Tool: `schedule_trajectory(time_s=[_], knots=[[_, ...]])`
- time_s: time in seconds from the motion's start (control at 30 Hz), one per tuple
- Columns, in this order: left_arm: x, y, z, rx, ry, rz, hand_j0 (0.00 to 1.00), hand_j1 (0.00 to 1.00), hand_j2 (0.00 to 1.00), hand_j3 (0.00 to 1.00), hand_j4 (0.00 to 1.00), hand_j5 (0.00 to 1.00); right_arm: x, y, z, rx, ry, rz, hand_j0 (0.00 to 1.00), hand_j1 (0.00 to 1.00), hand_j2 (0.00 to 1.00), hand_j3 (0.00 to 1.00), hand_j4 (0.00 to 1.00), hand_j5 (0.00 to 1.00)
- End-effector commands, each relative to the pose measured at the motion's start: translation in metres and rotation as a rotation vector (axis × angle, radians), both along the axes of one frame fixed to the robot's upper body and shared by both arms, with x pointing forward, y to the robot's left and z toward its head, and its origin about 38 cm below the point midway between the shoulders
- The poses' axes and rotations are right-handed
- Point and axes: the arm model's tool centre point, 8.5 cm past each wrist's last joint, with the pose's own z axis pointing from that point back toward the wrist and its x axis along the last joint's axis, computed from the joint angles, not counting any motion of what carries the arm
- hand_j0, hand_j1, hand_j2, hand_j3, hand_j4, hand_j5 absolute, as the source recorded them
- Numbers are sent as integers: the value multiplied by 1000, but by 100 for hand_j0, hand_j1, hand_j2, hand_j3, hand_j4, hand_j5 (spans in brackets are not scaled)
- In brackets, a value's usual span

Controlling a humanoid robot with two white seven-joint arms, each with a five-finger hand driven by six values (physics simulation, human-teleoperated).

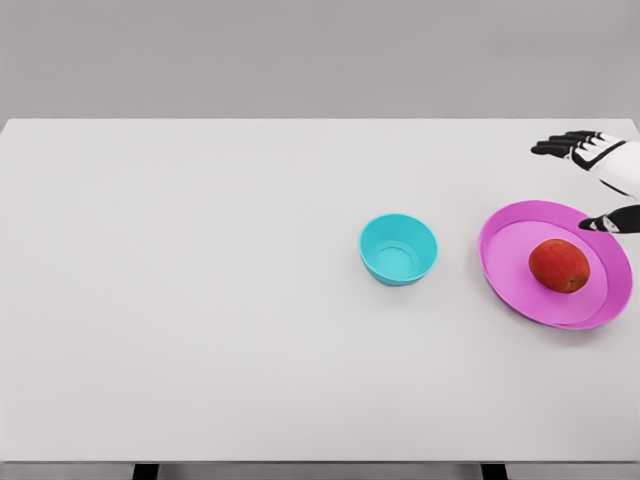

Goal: Put the apple from the pink plate into the blue bowl with your right arm

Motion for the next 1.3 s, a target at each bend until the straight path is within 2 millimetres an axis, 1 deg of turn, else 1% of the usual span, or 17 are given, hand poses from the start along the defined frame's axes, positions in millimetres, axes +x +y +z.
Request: schedule_trajectory(time_s=[0.0,0.07,0.13,0.2,0.23,0.3,0.37,0.43,0.6,0.7,0.73,0.8,0.9,1.03,1.1,1.23,1.27], knots=[[0,0,0,0,0,0,100,100,100,100,100,100,0,-1,-1,6,4,-4,100,100,100,100,100,100],[0,0,0,0,0,0,100,100,100,100,100,100,0,-4,3,-1,-1,-9,100,100,100,100,100,100],[0,0,0,0,0,0,100,100,100,100,100,100,-5,-19,18,-66,-3,-23,100,100,100,100,100,100],[0,0,0,0,0,0,100,100,100,100,100,100,-7,-21,14,-77,13,-25,100,100,100,100,100,100],[0,0,0,0,0,0,100,100,100,100,100,100,-8,-21,14,-92,23,-20,100,100,100,100,100,100],[0,0,0,0,0,0,100,100,100,100,100,100,-12,-19,3,-227,176,27,100,100,100,100,100,100],[0,0,0,0,0,0,100,100,100,100,100,100,-14,-15,2,-313,258,67,100,100,100,100,100,100],[0,0,0,0,0,0,100,100,100,100,100,100,-16,-7,4,-325,255,97,100,100,100,100,100,100],[0,0,0,0,0,0,100,100,100,100,100,100,-15,-1,2,-314,250,108,100,100,100,100,100,100],[0,0,0,0,0,0,100,100,100,100,100,100,-13,5,-10,-283,260,117,100,100,100,100,100,100],[0,0,0,0,0,0,100,100,100,100,100,100,-12,3,-13,-278,267,109,100,100,100,100,100,100],[0,0,0,0,0,0,100,100,100,100,100,100,-12,-3,-27,-274,309,93,100,100,100,100,100,100],[0,0,0,0,0,0,100,100,100,100,100,100,-12,-9,-32,-272,325,73,100,100,100,100,100,100],[0,0,0,0,0,0,100,100,100,100,100,100,-10,-9,-42,-253,341,67,100,100,100,100,100,100],[0,0,0,0,0,0,100,100,100,100,100,100,-9,-8,-52,-247,359,61,100,100,100,100,100,100],[0,0,0,0,0,0,100,100,100,100,100,100,-8,-6,-57,-247,369,67,100,100,100,100,100,100],[0,0,0,0,0,0,100,100,100,100,100,100,-7,-8,-58,-246,373,59,100,100,100,100,100,100]])
